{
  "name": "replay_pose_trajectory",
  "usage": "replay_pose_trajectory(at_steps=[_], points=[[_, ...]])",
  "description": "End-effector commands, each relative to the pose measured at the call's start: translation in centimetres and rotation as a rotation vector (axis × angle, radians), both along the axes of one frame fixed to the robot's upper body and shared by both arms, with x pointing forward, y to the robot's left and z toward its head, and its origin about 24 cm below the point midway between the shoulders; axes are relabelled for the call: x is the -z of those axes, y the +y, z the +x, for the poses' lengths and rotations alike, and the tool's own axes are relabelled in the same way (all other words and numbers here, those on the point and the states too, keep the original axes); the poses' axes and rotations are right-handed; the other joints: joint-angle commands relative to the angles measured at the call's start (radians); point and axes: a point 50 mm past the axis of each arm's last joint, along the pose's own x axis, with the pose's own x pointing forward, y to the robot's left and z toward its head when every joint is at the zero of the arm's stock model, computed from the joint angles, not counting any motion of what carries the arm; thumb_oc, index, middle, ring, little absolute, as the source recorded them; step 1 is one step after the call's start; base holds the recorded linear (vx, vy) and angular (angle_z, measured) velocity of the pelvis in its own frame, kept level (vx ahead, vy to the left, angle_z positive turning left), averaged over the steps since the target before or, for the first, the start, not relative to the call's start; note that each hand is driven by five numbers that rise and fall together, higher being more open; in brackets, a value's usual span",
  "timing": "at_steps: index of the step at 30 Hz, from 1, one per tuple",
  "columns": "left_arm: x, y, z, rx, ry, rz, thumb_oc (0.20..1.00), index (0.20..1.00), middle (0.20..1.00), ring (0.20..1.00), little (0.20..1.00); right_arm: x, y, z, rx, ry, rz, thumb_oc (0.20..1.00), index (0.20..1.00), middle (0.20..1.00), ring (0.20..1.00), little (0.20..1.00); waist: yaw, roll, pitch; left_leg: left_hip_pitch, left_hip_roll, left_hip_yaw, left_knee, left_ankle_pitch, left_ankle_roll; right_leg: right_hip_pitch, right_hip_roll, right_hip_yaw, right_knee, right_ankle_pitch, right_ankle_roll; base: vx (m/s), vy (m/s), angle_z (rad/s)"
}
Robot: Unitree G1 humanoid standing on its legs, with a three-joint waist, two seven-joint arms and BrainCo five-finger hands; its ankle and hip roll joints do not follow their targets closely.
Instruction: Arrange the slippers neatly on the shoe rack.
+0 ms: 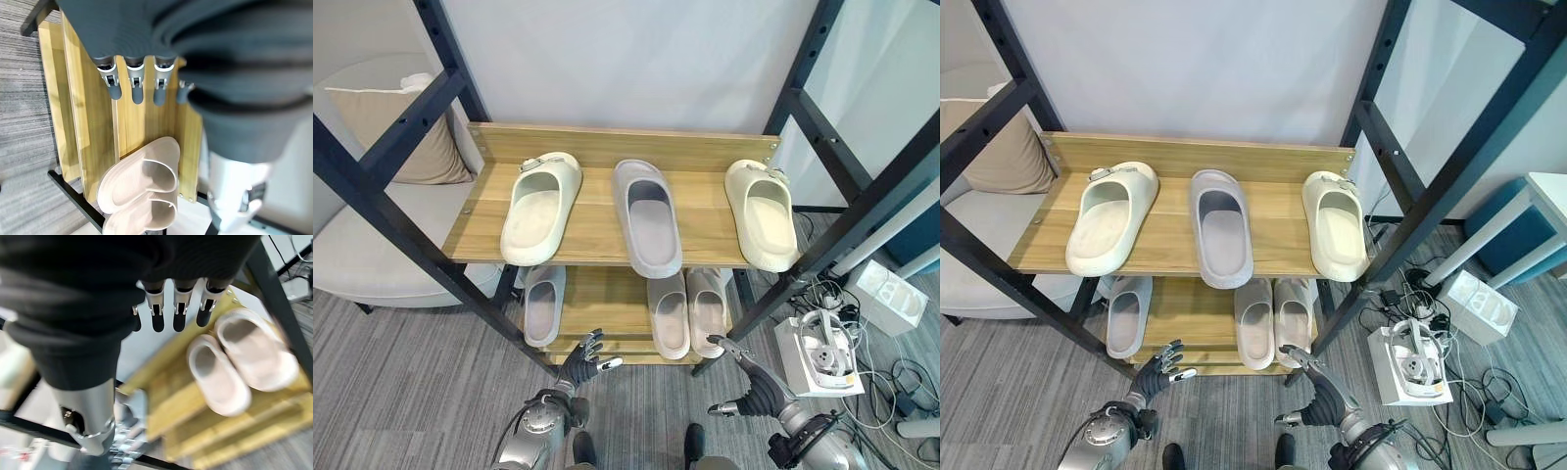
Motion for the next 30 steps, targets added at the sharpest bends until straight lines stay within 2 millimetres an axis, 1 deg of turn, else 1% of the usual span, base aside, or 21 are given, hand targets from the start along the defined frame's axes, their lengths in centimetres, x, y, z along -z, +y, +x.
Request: replay_pose_trajectory(at_steps=[1,2,3,4,5,7,10,11,14,16,19,20,21,22,23,24,26,28,30], points=[[-1.4,-0.6,2.7,0.052,-0.111,0.049,1.0,1.0,1.0,1.0,1.0,-5.2,0.5,1.1,-0.103,-0.232,0.079,1.0,1.0,1.0,1.0,1.0,0.014,0.015,-0.003,0.04,0.015,-0.027,0.0,-0.084,-0.012,0.036,-0.05,0.021,0.084,-0.094,0.087,-0.01,0.019,0.05],[-1.4,-0.6,2.9,0.058,-0.11,0.056,1.0,1.0,1.0,1.0,1.0,-6.1,0.4,1.1,-0.11,-0.269,0.078,1.0,1.0,1.0,1.0,1.0,0.012,0.014,-0.008,0.041,0.014,-0.028,0.0,-0.084,-0.012,0.037,-0.05,0.024,0.083,-0.093,0.087,-0.01,0.013,0.04],[-1.4,-0.7,2.9,0.059,-0.11,0.055,1.0,1.0,1.0,1.0,1.0,-6.1,0.4,1.1,-0.11,-0.268,0.077,1.0,1.0,1.0,1.0,1.0,0.012,0.015,-0.008,0.041,0.014,-0.028,0.0,-0.084,-0.012,0.037,-0.05,0.024,0.083,-0.093,0.087,0.0,0.0,0.0],[-1.5,-0.5,3.1,0.054,-0.119,0.064,1.0,1.0,1.0,1.0,1.0,-7.8,0.0,1.2,-0.114,-0.351,0.073,1.0,1.0,1.0,1.0,1.0,0.008,0.014,-0.018,0.043,0.015,-0.027,0.0,-0.085,-0.012,0.038,-0.051,0.027,0.083,-0.091,0.088,0.0,0.0,0.0],[-1.5,-0.6,3.1,0.054,-0.119,0.063,1.0,1.0,1.0,1.0,1.0,-7.8,0.0,1.2,-0.114,-0.35,0.072,1.0,1.0,1.0,1.0,1.0,0.008,0.015,-0.018,0.043,0.015,-0.028,0.0,-0.085,-0.012,0.038,-0.051,0.027,0.083,-0.091,0.088,0.0,0.0,0.0],[-1.5,-0.4,3.2,0.043,-0.12,0.06,1.0,1.0,1.0,1.0,1.0,-10.2,-0.8,1.5,-0.103,-0.482,0.04,1.0,1.0,1.0,1.0,1.0,0.002,0.015,-0.028,0.045,0.015,-0.027,0.0,-0.085,-0.012,0.039,-0.051,0.029,0.081,-0.087,0.09,0.0,0.0,0.0],[-1.6,-0.4,3.2,0.037,-0.123,0.045,1.0,1.0,1.0,1.0,1.0,-13.2,-1.7,2.1,-0.079,-0.651,0.01,1.0,1.0,1.0,1.0,1.0,-0.003,0.017,-0.044,0.048,0.015,-0.027,0.0,-0.085,-0.012,0.043,-0.051,0.029,0.08,-0.086,0.092,0.0,0.006,-0.02],[-1.6,-0.5,3.1,0.041,-0.12,0.037,1.0,1.0,1.0,1.0,1.0,-14.2,-2.0,2.7,-0.065,-0.716,-0.028,1.0,1.0,1.0,1.0,1.0,0.001,0.019,-0.051,0.049,0.015,-0.028,0.0,-0.084,-0.012,0.045,-0.052,0.028,0.079,-0.086,0.092,0.02,0.019,-0.06],[-1.2,-1.0,2.8,0.054,-0.096,0.017,1.0,1.0,1.0,1.0,1.0,-15.7,-2.1,4.1,-0.014,-0.842,-0.049,1.0,1.0,1.0,1.0,1.0,0.007,0.024,-0.061,0.053,0.014,-0.034,0.0,-0.088,-0.01,0.051,-0.053,0.024,0.079,-0.088,0.09,0.03,0.023,-0.06],[-0.9,-1.4,2.6,0.073,-0.079,0.013,1.0,1.0,1.0,1.0,1.0,-16.1,-1.9,5.2,0.026,-0.885,-0.069,1.0,1.0,1.0,1.0,1.0,0.018,0.027,-0.07,0.055,0.013,-0.039,0.0,-0.09,-0.01,0.058,-0.053,0.017,0.08,-0.092,0.088,0.03,0.016,0.04],[-0.6,-1.5,2.4,0.078,-0.057,0.009,1.0,1.0,1.0,1.0,1.0,-16.5,-1.8,7.4,0.102,-0.936,-0.106,1.0,1.0,1.0,1.0,1.0,0.037,0.026,-0.074,0.055,0.011,-0.051,0.0,-0.093,-0.008,0.068,-0.055,0.005,0.078,-0.096,0.083,0.04,0.011,0.19],[-0.1,-1.4,2.1,0.077,-0.024,0.016,1.0,1.0,1.0,1.0,1.0,-16.8,-1.3,9.8,0.157,-0.943,-0.1,1.0,1.0,1.0,1.0,1.0,0.06,0.023,-0.076,0.054,0.009,-0.064,0.0,-0.095,-0.006,0.077,-0.057,-0.006,0.08,-0.099,0.079,0.09,0.039,0.39],[0.5,-1.0,1.4,0.068,0.016,0.005,1.0,1.0,1.0,1.0,1.0,-16.2,-1.0,13.6,0.232,-0.868,-0.11,1.0,1.0,1.0,1.0,1.0,0.102,0.011,-0.071,0.056,0.001,-0.087,0.0,-0.097,-0.002,0.09,-0.06,-0.023,0.087,-0.104,0.073,0.08,0.039,0.37],[0.5,-1.0,1.4,0.067,0.015,0.004,1.0,1.0,1.0,1.0,1.0,-16.2,-1.0,13.7,0.231,-0.869,-0.11,1.0,1.0,1.0,1.0,1.0,0.1,0.011,-0.07,0.056,0.001,-0.087,0.0,-0.097,-0.002,0.09,-0.06,-0.023,0.087,-0.104,0.073,0.06,0.027,0.64],[0.6,-0.9,1.2,0.063,0.027,0.0,1.0,1.0,1.0,1.0,1.0,-15.9,-1.2,14.5,0.255,-0.836,-0.113,1.0,1.0,1.0,1.0,1.0,0.115,0.007,-0.07,0.056,-0.001,-0.094,0.0,-0.098,-0.001,0.095,-0.06,-0.029,0.087,-0.104,0.072,0.05,0.026,0.54],[0.7,-0.5,0.7,0.051,0.041,-0.022,1.0,1.0,1.0,1.0,1.0,-16.1,-1.5,17.4,0.326,-0.787,-0.115,1.0,1.0,1.0,1.0,1.0,0.158,-0.007,-0.063,0.056,-0.01,-0.11,0.0,-0.103,0.004,0.109,-0.063,-0.045,0.086,-0.1,0.071,0.05,0.035,0.38],[0.8,-0.4,0.6,0.045,0.046,-0.027,1.0,1.0,1.0,1.0,1.0,-15.9,-1.4,18.2,0.342,-0.766,-0.117,1.0,1.0,1.0,1.0,1.0,0.17,-0.012,-0.06,0.057,-0.012,-0.115,0.0,-0.104,0.005,0.112,-0.064,-0.051,0.086,-0.098,0.072,0.03,0.025,0.04],[0.8,-0.4,0.6,0.043,0.047,-0.029,1.0,1.0,1.0,1.0,1.0,-16.0,-1.4,18.5,0.346,-0.76,-0.126,1.0,1.0,1.0,1.0,1.0,0.175,-0.014,-0.057,0.056,-0.013,-0.118,0.0,-0.103,0.005,0.114,-0.066,-0.053,0.086,-0.097,0.072,0.01,0.015,0.11],[0.9,-0.1,0.5,0.031,0.052,-0.031,1.0,1.0,1.0,1.0,1.0,-15.6,-1.7,18.7,0.356,-0.742,-0.142,1.0,1.0,1.0,1.0,1.0,0.184,-0.017,-0.056,0.053,-0.017,-0.123,0.0,-0.105,0.006,0.115,-0.066,-0.058,0.085,-0.095,0.073,0.01,0.019,0.06]])
